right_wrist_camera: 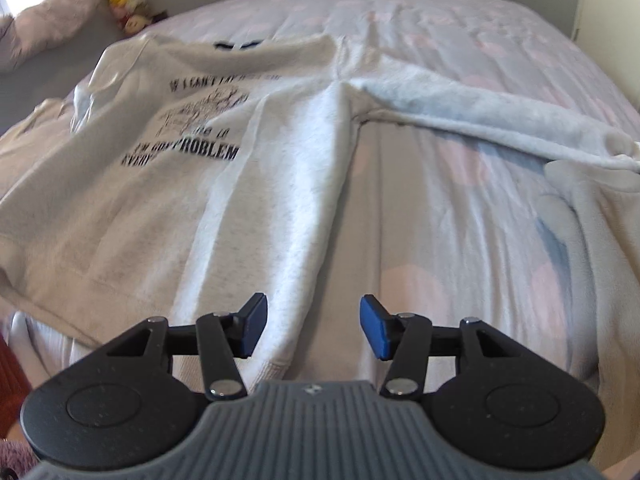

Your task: Fold clothes

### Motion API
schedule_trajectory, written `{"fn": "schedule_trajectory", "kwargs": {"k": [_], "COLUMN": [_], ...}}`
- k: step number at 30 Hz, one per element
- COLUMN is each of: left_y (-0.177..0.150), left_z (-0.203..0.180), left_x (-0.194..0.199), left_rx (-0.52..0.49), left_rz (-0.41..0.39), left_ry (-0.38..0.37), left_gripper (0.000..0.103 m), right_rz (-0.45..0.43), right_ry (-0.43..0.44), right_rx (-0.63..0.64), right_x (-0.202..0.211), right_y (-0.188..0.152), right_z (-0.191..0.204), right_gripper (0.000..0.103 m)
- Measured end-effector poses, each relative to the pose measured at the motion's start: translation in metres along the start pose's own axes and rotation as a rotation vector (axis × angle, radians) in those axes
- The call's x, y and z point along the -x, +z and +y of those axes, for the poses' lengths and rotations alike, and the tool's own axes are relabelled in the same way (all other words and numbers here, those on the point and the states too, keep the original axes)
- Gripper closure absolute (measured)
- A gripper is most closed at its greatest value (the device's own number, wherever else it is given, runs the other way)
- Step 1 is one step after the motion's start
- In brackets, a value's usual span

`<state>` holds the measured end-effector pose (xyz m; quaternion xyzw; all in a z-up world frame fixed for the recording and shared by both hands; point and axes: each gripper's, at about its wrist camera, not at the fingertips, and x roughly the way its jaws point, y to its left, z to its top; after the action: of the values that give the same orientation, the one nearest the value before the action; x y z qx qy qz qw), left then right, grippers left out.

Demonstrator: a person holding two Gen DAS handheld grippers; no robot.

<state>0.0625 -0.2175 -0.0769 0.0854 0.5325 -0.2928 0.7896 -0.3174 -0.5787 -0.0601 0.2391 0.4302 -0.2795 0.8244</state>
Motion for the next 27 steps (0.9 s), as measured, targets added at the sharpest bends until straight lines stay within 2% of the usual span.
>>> {"fn": "schedule_trajectory", "kwargs": {"k": [4, 6, 11, 14, 17, 20, 21, 23, 27], "left_y": [0.000, -0.004, -0.006, -0.008, -0.009, -0.009, -0.009, -0.009, -0.009], "left_z": [0.037, 0.042, 0.039, 0.043, 0.046, 0.043, 0.043, 0.044, 0.047], "left_x": [-0.018, -0.022, -0.017, -0.018, -0.021, -0.023, -0.023, -0.022, -0.009], "left_rx": [0.090, 0.107, 0.073, 0.092, 0.109, 0.095, 0.094, 0.097, 0.094], "left_rz": [0.068, 0.080, 0.063, 0.067, 0.076, 0.076, 0.074, 0.070, 0.047], "left_ry": [0.032, 0.014, 0.005, -0.006, -0.013, -0.002, -0.003, -0.013, -0.080], "left_gripper": [0.098, 0.098, 0.098, 0.098, 0.098, 0.098, 0.098, 0.098, 0.098], "right_rz": [0.114, 0.175, 0.298, 0.361, 0.436, 0.474, 0.486, 0.452, 0.349], "right_ry": [0.058, 0.099, 0.189, 0.208, 0.197, 0.167, 0.157, 0.132, 0.143], "right_rx": [0.003, -0.070, -0.273, -0.293, -0.244, -0.155, -0.125, -0.067, -0.062], "right_x": [-0.016, -0.025, -0.043, -0.050, -0.059, -0.068, -0.071, -0.065, -0.025], "right_y": [0.002, 0.002, 0.000, -0.001, 0.001, 0.002, 0.002, 0.003, 0.007], "right_z": [-0.002, -0.012, -0.041, -0.041, -0.030, -0.010, -0.003, 0.006, -0.005], "right_gripper": [0.048, 0.050, 0.060, 0.063, 0.063, 0.064, 0.075, 0.089, 0.094]}}
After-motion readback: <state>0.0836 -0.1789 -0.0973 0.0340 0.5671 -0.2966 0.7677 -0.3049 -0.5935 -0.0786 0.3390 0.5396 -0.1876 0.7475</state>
